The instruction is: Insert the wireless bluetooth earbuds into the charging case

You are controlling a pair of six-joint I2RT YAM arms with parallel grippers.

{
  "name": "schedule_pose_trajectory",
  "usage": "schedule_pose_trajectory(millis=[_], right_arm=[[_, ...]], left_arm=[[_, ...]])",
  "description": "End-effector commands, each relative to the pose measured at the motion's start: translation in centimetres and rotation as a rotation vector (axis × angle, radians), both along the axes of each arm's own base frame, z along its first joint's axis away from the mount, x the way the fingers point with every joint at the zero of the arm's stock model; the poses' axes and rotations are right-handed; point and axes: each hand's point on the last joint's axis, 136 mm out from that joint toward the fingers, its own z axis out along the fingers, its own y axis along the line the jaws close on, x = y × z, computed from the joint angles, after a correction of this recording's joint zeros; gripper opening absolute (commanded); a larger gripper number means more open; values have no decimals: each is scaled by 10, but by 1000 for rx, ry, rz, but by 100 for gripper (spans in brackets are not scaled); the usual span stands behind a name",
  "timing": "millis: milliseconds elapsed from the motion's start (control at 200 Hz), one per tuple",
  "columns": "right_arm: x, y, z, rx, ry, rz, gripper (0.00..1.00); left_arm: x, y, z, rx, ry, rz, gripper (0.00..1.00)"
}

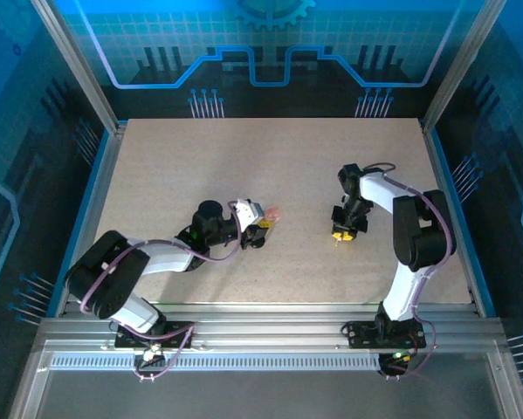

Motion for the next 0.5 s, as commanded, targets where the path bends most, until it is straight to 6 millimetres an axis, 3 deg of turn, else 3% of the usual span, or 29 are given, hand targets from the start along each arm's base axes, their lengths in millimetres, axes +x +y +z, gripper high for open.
schedule_pose_trajectory(millis=[0,495], right_arm=[[6,11,21,30,-97,2,22],[18,49,60,149,-359,42,20]], left_arm=[[3,-12,11,-46,-29,-23,13],[14,-33,-6,-43,-2,-39,13]])
